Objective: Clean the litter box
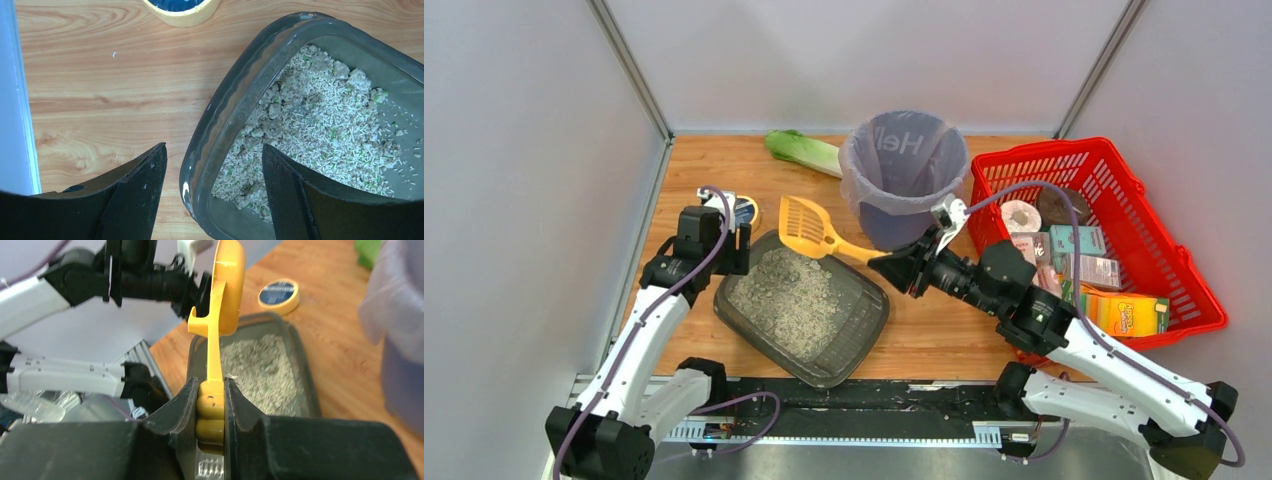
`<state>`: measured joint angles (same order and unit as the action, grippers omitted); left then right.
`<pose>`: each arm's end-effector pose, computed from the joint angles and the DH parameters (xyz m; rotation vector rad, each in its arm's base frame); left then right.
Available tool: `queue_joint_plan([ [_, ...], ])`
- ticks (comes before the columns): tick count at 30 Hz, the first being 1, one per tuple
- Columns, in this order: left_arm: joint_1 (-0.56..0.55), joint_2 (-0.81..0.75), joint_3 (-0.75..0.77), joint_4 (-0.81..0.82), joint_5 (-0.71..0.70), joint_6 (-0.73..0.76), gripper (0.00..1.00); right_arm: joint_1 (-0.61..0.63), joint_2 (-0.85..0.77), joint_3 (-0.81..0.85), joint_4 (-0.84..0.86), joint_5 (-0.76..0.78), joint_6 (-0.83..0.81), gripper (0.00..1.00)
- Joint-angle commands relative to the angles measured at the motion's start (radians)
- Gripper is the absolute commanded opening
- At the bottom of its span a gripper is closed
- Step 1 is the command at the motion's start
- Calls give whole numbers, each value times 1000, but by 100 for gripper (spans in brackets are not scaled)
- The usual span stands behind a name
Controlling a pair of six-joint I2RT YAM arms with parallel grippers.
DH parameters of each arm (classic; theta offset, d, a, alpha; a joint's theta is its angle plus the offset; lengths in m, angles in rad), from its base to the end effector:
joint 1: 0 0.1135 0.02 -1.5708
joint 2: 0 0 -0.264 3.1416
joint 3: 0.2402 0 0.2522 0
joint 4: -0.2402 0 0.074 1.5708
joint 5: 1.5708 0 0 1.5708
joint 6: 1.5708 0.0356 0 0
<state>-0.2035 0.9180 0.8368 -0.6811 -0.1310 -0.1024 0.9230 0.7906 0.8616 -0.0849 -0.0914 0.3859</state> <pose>0.1848 -0.0334 0.2877 0.0523 2.3244 -0.0008 0.1083 0.1485 0.3768 -0.5228 1.6122 1.0778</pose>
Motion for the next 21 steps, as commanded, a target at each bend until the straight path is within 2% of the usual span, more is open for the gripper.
queue_joint_plan([
  [1,-4,19,45,-9,31,0,78,88,-10,-26,5,90,79,0],
  [10,-4,67,58,-26,53,0,78,108,68,-45,-121,188,223,0],
  [21,-4,99,64,-40,68,4,74,109,206,-64,-185,3,433,0],
])
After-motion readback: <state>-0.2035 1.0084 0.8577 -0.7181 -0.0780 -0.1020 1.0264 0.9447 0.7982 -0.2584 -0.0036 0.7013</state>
